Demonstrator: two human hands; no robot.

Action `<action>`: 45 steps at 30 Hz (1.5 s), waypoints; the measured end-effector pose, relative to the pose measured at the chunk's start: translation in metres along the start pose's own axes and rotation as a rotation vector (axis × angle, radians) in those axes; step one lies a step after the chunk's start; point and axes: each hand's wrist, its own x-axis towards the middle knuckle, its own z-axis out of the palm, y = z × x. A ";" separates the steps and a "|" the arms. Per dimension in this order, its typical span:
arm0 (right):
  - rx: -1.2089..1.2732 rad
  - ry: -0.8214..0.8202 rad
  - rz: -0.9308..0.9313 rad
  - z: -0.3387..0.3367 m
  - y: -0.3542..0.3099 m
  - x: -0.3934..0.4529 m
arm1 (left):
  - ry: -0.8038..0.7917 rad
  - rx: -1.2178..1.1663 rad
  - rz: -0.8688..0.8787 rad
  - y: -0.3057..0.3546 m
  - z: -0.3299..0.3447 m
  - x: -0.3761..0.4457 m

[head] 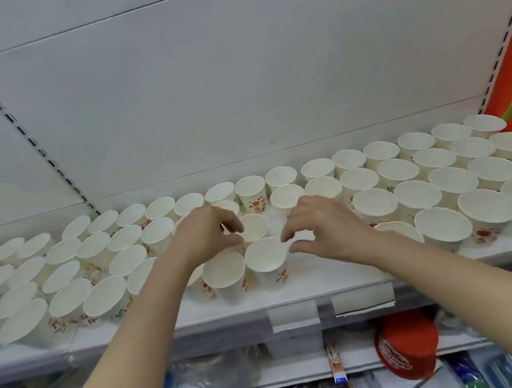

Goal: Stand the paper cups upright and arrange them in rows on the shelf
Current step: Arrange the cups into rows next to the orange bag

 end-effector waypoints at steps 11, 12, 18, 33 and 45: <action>-0.071 0.008 0.087 0.021 -0.024 -0.009 | -0.013 0.102 0.158 0.011 0.012 0.019; -0.072 0.034 0.148 0.013 -0.021 -0.011 | 0.001 0.059 0.180 0.014 0.013 0.019; -0.222 0.142 0.407 -0.017 -0.008 -0.031 | 0.020 -0.031 0.273 0.046 0.030 0.020; -0.447 -0.142 0.451 -0.033 0.010 -0.042 | 0.049 0.088 0.332 0.055 0.039 0.017; -0.466 -0.170 0.384 -0.026 0.018 -0.033 | 0.162 0.090 0.259 0.072 0.052 0.005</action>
